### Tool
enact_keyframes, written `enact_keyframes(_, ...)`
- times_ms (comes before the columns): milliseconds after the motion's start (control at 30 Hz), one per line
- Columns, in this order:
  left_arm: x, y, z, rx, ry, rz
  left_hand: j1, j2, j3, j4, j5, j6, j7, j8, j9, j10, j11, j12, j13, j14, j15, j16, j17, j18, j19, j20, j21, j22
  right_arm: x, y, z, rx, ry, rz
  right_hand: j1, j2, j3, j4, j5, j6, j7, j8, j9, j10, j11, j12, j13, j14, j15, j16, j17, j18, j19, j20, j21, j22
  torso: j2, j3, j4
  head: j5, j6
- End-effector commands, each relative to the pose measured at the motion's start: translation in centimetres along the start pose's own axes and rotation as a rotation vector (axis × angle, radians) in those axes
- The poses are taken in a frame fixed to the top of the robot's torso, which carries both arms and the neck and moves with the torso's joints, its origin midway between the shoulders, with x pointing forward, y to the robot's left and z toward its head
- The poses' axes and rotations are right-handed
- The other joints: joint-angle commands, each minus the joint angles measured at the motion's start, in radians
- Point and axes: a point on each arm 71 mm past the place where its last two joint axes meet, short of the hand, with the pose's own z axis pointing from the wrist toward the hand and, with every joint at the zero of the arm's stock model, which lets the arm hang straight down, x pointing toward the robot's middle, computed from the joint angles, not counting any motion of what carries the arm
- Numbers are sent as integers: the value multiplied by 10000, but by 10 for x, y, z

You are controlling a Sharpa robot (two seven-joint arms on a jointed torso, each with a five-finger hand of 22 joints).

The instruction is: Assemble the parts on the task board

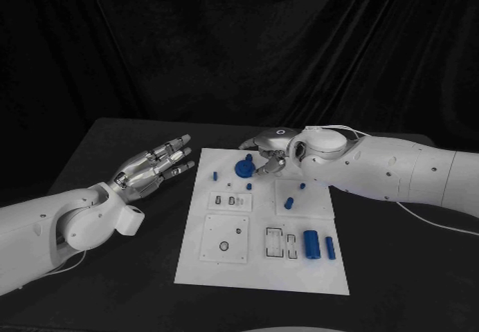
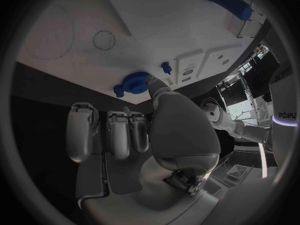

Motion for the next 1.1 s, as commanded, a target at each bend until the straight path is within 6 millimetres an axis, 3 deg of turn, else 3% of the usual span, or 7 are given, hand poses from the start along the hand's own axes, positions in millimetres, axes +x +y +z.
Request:
enact_keyframes(33, 2, 0, 1, 91, 160, -103, -55, 48, 37, 6, 49, -6, 37, 36, 4, -16, 79, -66, -15, -4, 81, -36, -17, 174, -22, 69, 27, 13, 1, -2, -1, 0, -28, -4, -25, 129, -33, 62, -58, 63, -8, -37, -24, 1046, -21, 35, 2634, 1049, -32, 27, 2634, 9, 28, -46, -69, 1824, 1, 3, -1, -28, 3)
enact_keyframes(133, 3, 0, 2, 93, 180, -113, -55, 49, 44, 4, 52, -13, 42, 35, 3, -16, 84, -66, -15, -4, 82, -36, -17, 174, -23, 70, 26, 12, 1, -4, -3, 7, -143, 8, -64, 248, -42, 128, -44, 175, 4, -22, -34, 1046, -13, 35, 2634, 1049, -27, 27, 2634, 14, 18, -43, -95, 1820, -1, -2, 1, -23, 37)
enact_keyframes(333, 1, 0, -2, 86, 108, -99, -53, 53, 54, 0, 56, -18, 48, 34, 2, -16, 89, -66, -15, -4, 84, -36, -17, 173, -23, 72, 25, 12, -6, -17, -21, 119, -1052, 376, -227, 425, -254, 271, -125, 2651, 85, 566, 357, 1046, 55, 35, 2634, 1049, 9, 27, 2634, -61, 210, -10, 173, 1977, 3, -1, 1, -142, 279)
enact_keyframes(500, 0, -2, -7, 81, -21, -70, -49, 45, 67, -12, 61, 22, 56, 46, 9, -16, 97, -66, -15, -4, 88, -36, -17, 173, -14, 77, 33, 17, -20, -35, -48, 411, -1844, 709, -312, 422, -454, 460, -671, 3578, -179, 766, 287, 1046, -126, 35, 2634, 937, -278, -423, 2042, -223, 576, -264, 813, 2282, 3, -1, 3, -159, 322)
enact_keyframes(767, -1, -3, -11, 141, -200, 6, -48, 5, 80, -38, 73, 80, 56, 69, 18, -16, 94, -66, -15, -4, 89, -36, -17, 177, -3, 84, 40, 21, -30, -63, -94, 1218, -2512, 914, -195, 367, -492, 625, -650, 4440, -279, 898, 217, 1046, -181, 35, 2634, 913, -271, -572, 1788, -301, 720, -289, 1095, 2412, 0, -6, -42, -166, 405)
enact_keyframes(900, -1, -3, -10, 183, -176, 4, -49, -1, 81, -41, 74, 78, 54, 69, 18, -16, 92, -66, -15, -4, 88, -36, -17, 178, 0, 85, 43, 23, -29, -78, -112, 1693, -2614, 923, -187, 198, -548, 749, -700, 4388, -265, 754, 118, 1046, -189, 35, 2634, 885, -300, -685, 1609, -308, 737, -300, 1128, 2425, 8, -5, -16, -193, 304)
enact_keyframes(1100, 1, -3, -7, 207, -123, -12, -49, -1, 81, -41, 74, 78, 54, 69, 18, -16, 92, -66, -15, -4, 88, -36, -17, 178, 0, 85, 43, 23, -23, -94, -133, 2195, -2560, 915, -286, -221, -654, 1510, -501, 4334, -276, 504, -73, 1046, -230, 35, 2634, 822, -388, -909, 1227, -334, 791, -380, 1228, 2460, 53, -17, -60, -137, 347)
